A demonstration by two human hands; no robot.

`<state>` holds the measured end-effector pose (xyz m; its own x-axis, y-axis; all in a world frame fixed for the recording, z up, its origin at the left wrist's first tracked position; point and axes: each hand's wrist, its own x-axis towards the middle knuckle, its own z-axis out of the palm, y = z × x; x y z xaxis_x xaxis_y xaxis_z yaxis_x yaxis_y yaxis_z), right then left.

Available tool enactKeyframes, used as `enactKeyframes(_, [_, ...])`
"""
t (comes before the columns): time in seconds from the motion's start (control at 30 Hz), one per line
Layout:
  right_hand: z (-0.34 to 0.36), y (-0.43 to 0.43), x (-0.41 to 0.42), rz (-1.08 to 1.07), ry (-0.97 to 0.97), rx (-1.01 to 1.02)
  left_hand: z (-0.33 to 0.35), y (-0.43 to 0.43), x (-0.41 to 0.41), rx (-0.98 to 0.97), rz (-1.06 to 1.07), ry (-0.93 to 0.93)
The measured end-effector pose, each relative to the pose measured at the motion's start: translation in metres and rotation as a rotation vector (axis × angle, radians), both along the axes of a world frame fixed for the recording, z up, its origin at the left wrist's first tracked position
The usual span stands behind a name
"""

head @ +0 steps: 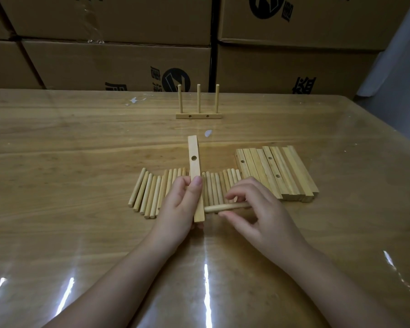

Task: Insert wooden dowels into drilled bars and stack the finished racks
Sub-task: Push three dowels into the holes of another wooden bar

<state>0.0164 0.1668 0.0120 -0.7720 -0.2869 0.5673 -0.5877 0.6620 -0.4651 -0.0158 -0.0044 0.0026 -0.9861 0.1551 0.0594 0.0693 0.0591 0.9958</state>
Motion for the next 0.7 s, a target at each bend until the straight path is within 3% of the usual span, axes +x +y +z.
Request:
enactKeyframes(0.17, [0.002,0.008,0.0,0.019,-0.042,-0.244,0.004,0.0,0.001,0.087,0.043,-0.036])
enactKeyframes(0.4, [0.0,0.012,-0.003,0.005,-0.054,-0.422,0.006,0.0,-0.001,0.192,0.131,-0.071])
enactKeyframes(0.7, [0.0,0.015,-0.006,-0.007,-0.065,-0.332,0.006,0.0,-0.001,0.185,0.1,-0.092])
